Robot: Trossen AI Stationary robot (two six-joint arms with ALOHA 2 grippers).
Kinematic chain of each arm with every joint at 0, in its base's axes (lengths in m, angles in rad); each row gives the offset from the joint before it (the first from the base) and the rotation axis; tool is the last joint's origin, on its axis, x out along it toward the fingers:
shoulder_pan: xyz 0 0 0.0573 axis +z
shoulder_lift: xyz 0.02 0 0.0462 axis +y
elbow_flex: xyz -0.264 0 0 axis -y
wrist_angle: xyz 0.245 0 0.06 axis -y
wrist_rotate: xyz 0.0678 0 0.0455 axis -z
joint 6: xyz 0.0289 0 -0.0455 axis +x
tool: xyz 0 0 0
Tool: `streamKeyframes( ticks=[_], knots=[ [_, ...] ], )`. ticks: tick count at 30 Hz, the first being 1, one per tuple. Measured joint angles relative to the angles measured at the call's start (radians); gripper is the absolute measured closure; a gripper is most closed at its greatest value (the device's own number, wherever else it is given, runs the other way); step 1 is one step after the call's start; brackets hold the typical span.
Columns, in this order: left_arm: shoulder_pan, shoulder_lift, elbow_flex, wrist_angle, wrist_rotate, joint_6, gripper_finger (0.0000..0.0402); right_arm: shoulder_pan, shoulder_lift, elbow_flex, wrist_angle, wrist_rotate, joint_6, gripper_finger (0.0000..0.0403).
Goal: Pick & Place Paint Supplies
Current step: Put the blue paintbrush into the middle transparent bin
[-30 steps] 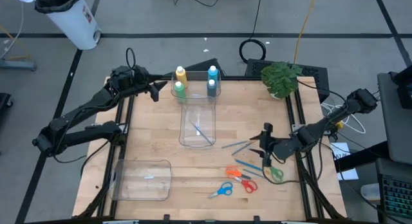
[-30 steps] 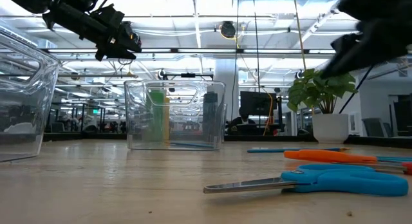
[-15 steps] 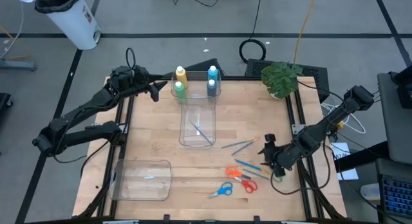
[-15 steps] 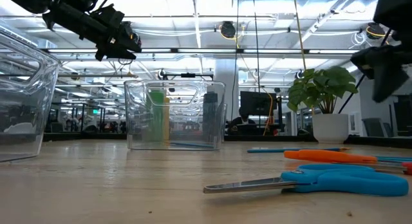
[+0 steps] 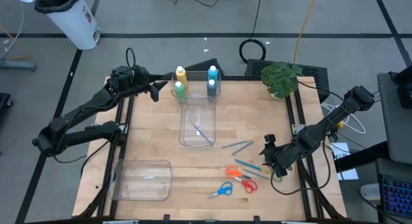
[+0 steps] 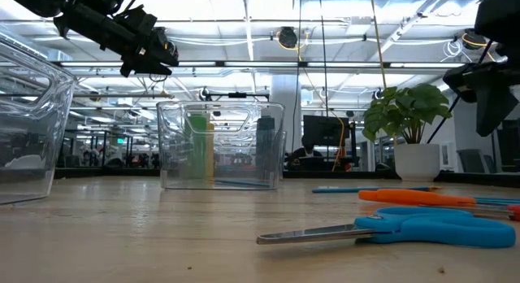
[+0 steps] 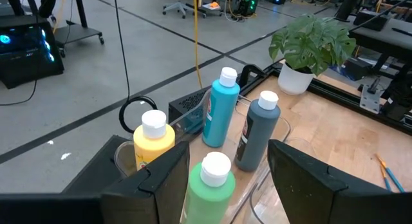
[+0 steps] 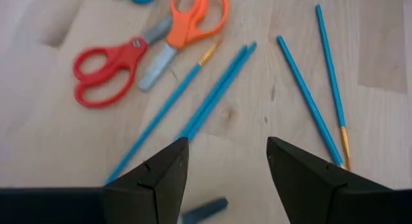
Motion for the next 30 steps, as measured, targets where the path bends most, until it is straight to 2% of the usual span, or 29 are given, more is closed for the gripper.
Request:
streamKeyframes(
  ticks=[4,9,14,16,20,26,30],
  knots=[
    [0.000,0.000,0.000,0.000,0.000,0.000,0.0188,0.000,-0.013,0.000,-0.067,0.030,0.014,0.0204],
    [0.000,0.000,0.000,0.000,0.000,0.000,0.0188,0.000,-0.029,0.000,-0.116,0.129,0.037,0.0219],
    [0.000,0.000,0.000,0.000,0.000,0.000,0.0188,-0.011,-0.015,-0.001,-0.023,0.174,-0.016,0.0231],
    [0.000,0.000,0.000,0.000,0.000,0.000,0.0188,-0.022,-0.008,-0.022,0.073,0.211,-0.050,0.0234],
    [0.000,0.000,0.000,0.000,0.000,0.000,0.0188,-0.076,0.010,-0.074,0.256,0.185,-0.157,0.0235],
    [0.000,0.000,0.000,0.000,0.000,0.000,0.0188,-0.209,0.013,-0.127,0.278,0.170,-0.165,0.0233],
    [0.000,0.000,0.000,0.000,0.000,0.000,0.0188,-0.345,0.027,-0.187,0.375,0.065,-0.158,0.0235]
  ],
)
